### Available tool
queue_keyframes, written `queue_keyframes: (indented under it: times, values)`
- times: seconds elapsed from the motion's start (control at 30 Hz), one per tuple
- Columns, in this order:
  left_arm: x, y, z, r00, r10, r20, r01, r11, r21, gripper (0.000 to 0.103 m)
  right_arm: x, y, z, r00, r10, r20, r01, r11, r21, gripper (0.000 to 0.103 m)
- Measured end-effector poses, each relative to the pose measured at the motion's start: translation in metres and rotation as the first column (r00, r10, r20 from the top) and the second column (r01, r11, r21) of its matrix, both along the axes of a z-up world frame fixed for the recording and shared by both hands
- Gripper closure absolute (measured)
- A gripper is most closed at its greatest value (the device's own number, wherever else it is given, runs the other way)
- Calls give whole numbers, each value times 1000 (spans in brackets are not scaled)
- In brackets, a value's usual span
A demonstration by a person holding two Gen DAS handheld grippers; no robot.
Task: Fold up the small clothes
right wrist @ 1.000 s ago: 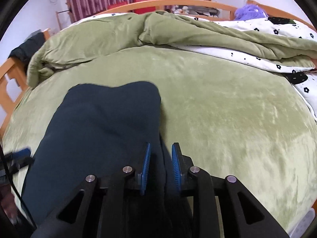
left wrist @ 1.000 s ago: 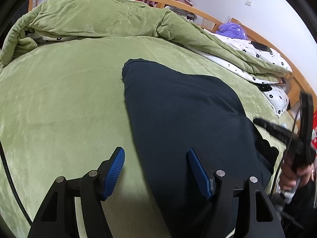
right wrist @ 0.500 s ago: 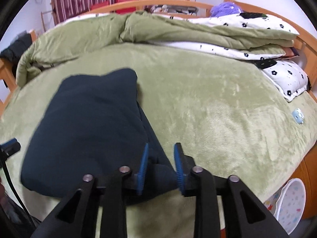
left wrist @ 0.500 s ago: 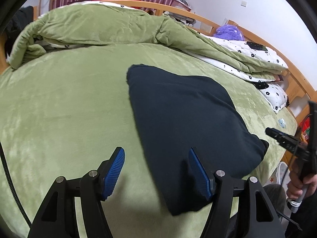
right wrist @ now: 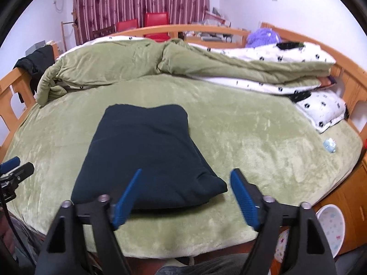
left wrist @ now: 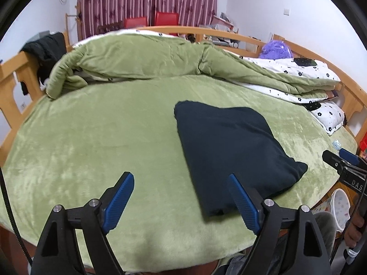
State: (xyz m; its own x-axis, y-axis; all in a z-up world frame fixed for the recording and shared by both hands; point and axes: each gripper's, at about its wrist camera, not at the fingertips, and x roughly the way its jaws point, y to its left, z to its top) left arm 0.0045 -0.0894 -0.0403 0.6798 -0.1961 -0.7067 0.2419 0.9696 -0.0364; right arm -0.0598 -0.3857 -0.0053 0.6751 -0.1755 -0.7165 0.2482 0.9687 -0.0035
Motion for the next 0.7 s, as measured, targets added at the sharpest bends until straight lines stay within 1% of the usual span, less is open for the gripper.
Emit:
queue_keyframes:
  times: [0.1,0.2,0.3,0.5,0.7]
  values:
    - [-18,6,12,999,8,31,-9,1000,7,18,-16,9,11,1000,-6,23,6,1000,-16,15]
    - [-29,8,19,999,3,41,-4,1000,14,18,-31,15,19,999,-14,35,14,1000,-23,13]
    - [-42,9,25,998,1,68,-4,999,41,18,-44,18,25,999,-24,46,25,1000,-16,13]
    - [-59,11,36,995,-5,98,0,999,48,18,-62,19,33,997,-42,59,42,999,2,13]
    - [-70,10,42,993,-14,121,8,998,55,18,-71,20,37,997,-48,62,48,999,-7,13]
